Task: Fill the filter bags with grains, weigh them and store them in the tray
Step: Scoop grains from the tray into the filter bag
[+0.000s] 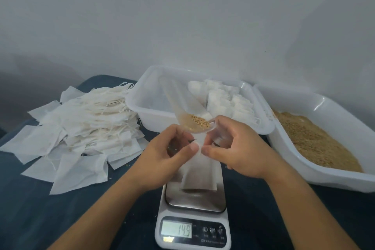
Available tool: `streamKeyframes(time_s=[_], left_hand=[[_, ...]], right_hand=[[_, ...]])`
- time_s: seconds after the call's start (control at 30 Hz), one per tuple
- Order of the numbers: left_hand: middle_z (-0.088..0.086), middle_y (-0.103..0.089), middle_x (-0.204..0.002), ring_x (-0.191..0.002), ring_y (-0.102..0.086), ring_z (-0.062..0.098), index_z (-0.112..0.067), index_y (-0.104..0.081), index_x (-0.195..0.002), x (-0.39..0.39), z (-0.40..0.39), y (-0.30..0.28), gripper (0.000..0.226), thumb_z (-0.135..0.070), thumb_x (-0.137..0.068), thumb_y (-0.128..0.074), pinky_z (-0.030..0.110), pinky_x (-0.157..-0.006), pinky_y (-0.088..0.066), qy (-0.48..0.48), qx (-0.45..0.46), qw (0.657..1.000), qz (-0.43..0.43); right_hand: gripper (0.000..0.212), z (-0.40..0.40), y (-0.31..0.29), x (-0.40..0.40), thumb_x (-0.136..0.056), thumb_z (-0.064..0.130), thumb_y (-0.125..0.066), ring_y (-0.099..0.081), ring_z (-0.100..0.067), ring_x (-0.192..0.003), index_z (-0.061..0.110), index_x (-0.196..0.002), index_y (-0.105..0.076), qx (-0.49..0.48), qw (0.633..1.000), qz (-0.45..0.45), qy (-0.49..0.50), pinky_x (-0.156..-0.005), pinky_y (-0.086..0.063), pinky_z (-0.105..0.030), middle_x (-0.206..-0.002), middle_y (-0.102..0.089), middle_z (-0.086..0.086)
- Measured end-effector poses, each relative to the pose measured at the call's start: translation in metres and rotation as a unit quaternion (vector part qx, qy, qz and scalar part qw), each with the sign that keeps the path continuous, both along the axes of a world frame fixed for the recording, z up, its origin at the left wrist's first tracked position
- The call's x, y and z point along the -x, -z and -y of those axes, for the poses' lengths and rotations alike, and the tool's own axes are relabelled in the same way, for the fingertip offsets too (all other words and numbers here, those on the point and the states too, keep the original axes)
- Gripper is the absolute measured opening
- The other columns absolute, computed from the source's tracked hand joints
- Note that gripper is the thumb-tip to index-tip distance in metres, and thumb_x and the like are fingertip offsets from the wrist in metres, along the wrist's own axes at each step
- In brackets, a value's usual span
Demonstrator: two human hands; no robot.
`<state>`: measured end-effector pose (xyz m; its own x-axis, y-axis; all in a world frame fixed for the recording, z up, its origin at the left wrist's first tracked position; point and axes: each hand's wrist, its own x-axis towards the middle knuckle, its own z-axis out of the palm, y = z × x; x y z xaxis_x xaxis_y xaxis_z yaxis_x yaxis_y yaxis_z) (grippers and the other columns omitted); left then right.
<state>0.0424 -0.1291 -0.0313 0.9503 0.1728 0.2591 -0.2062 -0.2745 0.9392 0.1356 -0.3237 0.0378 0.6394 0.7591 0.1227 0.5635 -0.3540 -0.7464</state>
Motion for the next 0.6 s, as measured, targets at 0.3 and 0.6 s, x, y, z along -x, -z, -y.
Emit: streamKeyframes(time_s=[0.3, 0.6], left_hand=[[-0.011, -0.071, -0.105, -0.084, -0.066, 0.011, -0.041, -0.064, -0.118, 0.001, 0.004, -0.002, 0.051, -0.053, -0.072, -0.084, 0.03, -0.075, -0.056, 0.102, -0.061, 0.989, -0.087], [-0.008, -0.075, -0.091, -0.082, -0.071, 0.016, -0.031, -0.071, -0.103, -0.001, 0.002, -0.001, 0.021, -0.033, -0.084, -0.081, 0.035, -0.074, -0.057, 0.019, -0.045, 0.999, -0.016]], right_hand=[[0.022, 0.002, -0.032, 0.005, -0.089, 0.027, -0.08, -0.062, -0.004, -0.058, 0.035, -0.095, -0.06, -0.022, 0.999, 0.042, 0.003, -0.053, -0.047, -0.013, -0.097, -0.072, 0.014], [0.024, -0.004, -0.047, 0.016, -0.086, 0.04, -0.083, -0.061, -0.002, -0.055, 0.045, -0.095, -0.062, -0.032, 0.998, 0.055, 0.016, -0.051, -0.046, -0.012, -0.097, -0.073, 0.017]])
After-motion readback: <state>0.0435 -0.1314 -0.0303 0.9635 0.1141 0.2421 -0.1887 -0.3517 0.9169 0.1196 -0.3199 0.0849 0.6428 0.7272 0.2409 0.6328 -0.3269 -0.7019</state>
